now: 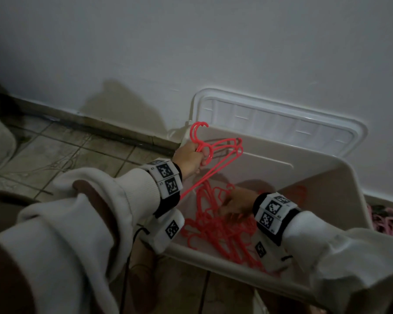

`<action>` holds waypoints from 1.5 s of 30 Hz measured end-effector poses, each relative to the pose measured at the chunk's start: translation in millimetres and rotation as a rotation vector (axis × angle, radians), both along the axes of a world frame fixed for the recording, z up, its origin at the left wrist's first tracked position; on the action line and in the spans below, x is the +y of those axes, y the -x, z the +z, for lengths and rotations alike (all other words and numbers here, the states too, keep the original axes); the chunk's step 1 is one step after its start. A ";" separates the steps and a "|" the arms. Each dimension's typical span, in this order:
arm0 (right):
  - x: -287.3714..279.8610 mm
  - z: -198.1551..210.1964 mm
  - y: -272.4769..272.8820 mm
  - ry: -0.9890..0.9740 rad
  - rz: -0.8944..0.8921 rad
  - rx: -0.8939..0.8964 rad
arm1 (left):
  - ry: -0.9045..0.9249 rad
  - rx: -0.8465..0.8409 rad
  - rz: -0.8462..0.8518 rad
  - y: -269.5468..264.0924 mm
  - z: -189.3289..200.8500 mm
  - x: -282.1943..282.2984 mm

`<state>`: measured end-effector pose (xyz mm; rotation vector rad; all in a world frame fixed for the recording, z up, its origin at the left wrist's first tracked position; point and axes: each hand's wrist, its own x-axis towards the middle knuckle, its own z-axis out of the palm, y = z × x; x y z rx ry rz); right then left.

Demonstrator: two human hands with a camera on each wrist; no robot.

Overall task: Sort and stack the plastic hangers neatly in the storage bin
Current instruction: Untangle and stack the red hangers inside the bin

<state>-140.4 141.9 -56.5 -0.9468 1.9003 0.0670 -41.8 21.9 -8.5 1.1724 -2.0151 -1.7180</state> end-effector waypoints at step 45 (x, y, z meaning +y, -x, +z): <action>113.7 51.2 94.1 0.300 -0.399 0.622 | 0.350 -0.474 -0.523 41.0 -9.3 49.2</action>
